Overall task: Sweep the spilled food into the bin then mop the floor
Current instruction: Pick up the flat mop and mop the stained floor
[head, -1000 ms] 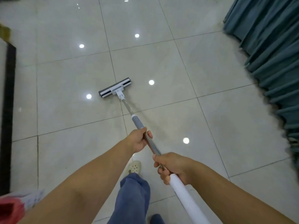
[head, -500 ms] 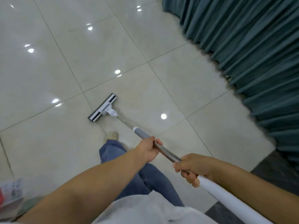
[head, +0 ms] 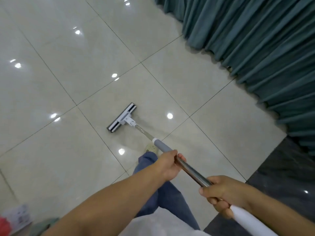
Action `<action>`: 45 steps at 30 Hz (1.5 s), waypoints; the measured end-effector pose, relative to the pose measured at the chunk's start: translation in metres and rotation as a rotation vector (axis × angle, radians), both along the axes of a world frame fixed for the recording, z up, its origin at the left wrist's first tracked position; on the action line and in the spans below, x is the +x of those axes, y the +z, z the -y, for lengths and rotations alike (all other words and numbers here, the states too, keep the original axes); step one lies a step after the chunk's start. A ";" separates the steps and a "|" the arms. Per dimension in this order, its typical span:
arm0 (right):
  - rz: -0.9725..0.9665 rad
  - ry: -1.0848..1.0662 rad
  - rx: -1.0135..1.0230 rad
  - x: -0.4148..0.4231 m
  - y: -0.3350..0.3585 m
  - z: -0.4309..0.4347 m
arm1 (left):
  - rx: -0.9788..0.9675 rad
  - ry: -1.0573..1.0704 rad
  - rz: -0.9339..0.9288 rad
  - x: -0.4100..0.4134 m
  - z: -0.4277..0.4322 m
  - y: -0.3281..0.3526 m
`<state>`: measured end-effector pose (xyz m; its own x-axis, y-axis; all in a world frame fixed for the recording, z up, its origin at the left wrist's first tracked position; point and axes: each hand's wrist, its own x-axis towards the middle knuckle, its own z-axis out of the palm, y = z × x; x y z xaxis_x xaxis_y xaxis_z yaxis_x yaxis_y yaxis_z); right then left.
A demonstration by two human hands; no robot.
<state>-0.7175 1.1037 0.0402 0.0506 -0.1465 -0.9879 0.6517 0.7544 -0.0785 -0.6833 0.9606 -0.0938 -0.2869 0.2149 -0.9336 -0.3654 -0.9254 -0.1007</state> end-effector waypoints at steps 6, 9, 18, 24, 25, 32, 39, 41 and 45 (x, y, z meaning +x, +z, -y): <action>-0.076 -0.026 -0.079 -0.050 -0.039 0.077 | -0.140 -0.039 -0.060 -0.059 0.084 -0.036; -0.057 -0.123 -0.125 -0.092 -0.056 0.133 | -0.208 -0.019 -0.073 -0.103 0.141 -0.047; 0.046 -0.256 -0.209 -0.216 -0.102 0.253 | -0.404 0.015 -0.041 -0.226 0.257 -0.077; 0.182 -0.301 -0.176 -0.241 -0.119 0.184 | -0.379 0.047 -0.019 -0.242 0.198 -0.096; 0.180 -0.285 -0.171 -0.243 -0.121 0.167 | -0.369 0.056 -0.029 -0.242 0.181 -0.098; 0.159 -0.236 -0.139 -0.249 -0.114 0.026 | -0.353 0.080 0.013 -0.239 0.037 -0.091; 0.050 -0.117 -0.072 -0.248 -0.075 -0.188 | -0.275 0.094 0.004 -0.234 -0.182 -0.060; 0.014 -0.082 -0.050 -0.250 -0.062 -0.248 | -0.222 0.098 0.013 -0.235 -0.243 -0.050; -0.058 0.040 -0.070 -0.256 -0.038 -0.343 | -0.132 0.072 0.007 -0.244 -0.338 -0.026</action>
<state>-0.9731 1.4466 0.0019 0.0012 -0.2145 -0.9767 0.6138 0.7713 -0.1687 -0.9271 1.2990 -0.1200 -0.2909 0.0693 -0.9542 -0.2974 -0.9545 0.0214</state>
